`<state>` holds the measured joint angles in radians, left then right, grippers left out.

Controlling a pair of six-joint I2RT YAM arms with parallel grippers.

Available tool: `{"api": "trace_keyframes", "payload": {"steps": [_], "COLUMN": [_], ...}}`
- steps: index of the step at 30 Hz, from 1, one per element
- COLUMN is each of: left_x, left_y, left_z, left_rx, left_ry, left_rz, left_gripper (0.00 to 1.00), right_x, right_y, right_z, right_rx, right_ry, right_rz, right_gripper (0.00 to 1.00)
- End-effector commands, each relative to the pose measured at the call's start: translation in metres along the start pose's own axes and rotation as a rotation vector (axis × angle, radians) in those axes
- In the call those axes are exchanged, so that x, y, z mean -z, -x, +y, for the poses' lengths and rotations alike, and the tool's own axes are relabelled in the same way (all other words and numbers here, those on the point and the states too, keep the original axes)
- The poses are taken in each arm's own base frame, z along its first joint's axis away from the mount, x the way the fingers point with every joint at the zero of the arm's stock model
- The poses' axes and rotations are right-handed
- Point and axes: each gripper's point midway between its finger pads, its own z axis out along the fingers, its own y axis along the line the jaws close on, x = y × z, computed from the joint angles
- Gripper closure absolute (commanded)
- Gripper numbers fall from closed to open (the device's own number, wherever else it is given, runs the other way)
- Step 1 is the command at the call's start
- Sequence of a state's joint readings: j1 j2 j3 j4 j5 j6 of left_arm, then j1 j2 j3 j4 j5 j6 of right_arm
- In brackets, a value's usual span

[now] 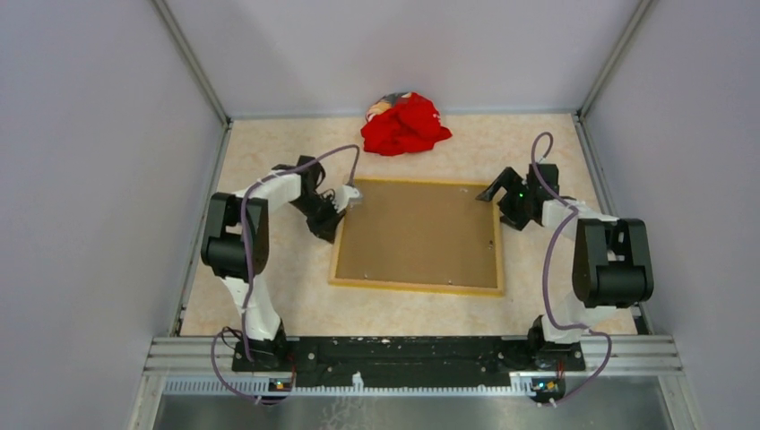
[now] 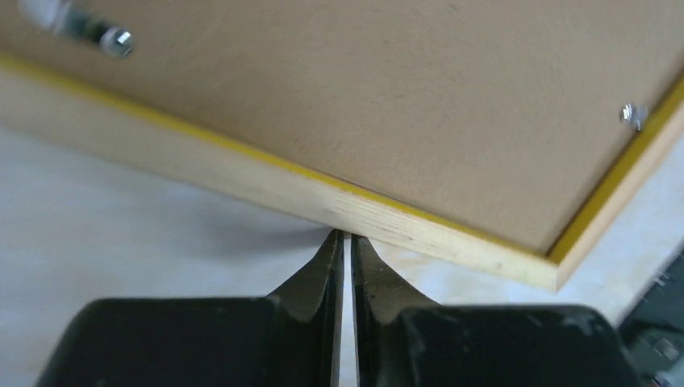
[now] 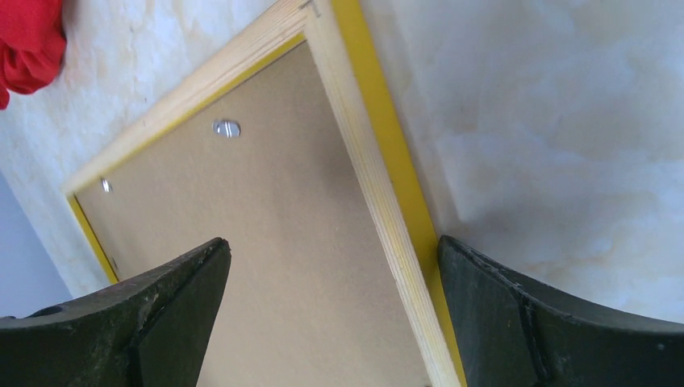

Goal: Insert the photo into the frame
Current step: Adjust the photo frame at the center of the board, then install the photo frame at the center of the board.

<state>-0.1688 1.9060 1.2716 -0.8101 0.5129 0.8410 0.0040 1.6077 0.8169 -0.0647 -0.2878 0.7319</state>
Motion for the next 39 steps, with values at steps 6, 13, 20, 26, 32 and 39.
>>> {"api": "trace_keyframes", "payload": {"steps": [6,13,20,26,32,39], "left_x": [-0.015,0.018,0.051,0.035,0.019,0.009], "left_y": [-0.024,-0.004,0.024,0.043,0.038,0.036], "left_z": [-0.128,-0.084,-0.013,0.008,0.016,0.019], "left_rx": [-0.122,0.012,0.268,0.399,0.452,0.475], "left_ry": [-0.341,-0.229,-0.108,-0.155,-0.168,-0.19], "left_rz": [0.087,-0.037,-0.228,-0.276,-0.265,-0.265], "left_gripper": [0.85,0.76,0.38,0.38,0.43,0.65], "right_x": [-0.014,0.022,0.077,0.06,0.036,0.011], "right_y": [-0.003,0.033,0.054,-0.022,-0.109,-0.173], "right_z": [0.024,0.02,0.056,0.139,0.193,0.239], "right_rx": [0.026,0.088,0.152,0.367,0.503,0.571], "right_ry": [0.055,-0.081,0.008,0.191,0.367,0.503], "right_rz": [0.103,-0.068,-0.271,-0.127,0.025,0.148], "right_gripper": [0.01,0.01,0.02,0.08,0.15,0.2]}}
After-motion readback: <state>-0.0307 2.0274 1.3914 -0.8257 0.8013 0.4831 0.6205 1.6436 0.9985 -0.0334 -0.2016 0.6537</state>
